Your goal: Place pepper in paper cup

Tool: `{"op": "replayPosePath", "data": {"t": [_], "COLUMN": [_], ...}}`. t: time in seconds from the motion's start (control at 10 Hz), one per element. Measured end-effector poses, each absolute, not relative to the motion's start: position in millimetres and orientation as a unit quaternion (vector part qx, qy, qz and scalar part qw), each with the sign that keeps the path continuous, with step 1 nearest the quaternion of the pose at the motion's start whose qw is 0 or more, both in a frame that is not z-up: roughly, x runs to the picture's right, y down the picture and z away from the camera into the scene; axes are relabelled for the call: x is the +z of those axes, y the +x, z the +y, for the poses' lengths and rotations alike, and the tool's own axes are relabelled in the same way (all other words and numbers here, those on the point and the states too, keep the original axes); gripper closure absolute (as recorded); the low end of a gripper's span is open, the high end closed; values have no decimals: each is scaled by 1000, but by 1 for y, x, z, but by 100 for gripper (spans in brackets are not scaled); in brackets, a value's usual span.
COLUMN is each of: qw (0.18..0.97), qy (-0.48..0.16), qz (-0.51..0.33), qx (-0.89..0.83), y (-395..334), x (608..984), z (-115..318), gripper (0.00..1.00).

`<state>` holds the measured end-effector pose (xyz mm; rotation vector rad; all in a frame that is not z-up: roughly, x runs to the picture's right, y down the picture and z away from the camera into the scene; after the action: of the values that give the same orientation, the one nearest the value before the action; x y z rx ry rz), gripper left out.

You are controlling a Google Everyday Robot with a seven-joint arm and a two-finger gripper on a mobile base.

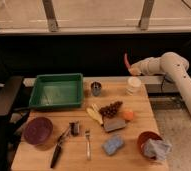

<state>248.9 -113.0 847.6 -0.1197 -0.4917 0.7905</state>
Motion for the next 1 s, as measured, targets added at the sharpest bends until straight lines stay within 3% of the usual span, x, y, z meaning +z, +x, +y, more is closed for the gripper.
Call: {"op": "replayPosePath", "data": {"t": [0.8, 0.9, 1.0], "qw": [877, 874, 870], "qy": [-50, -51, -51], "qz": [-240, -241, -241], "qx": [414, 419, 427], "y": [270, 272, 276], "x": [883, 887, 891], "z": [-97, -94, -90], "gripper": [99, 94, 82]}}
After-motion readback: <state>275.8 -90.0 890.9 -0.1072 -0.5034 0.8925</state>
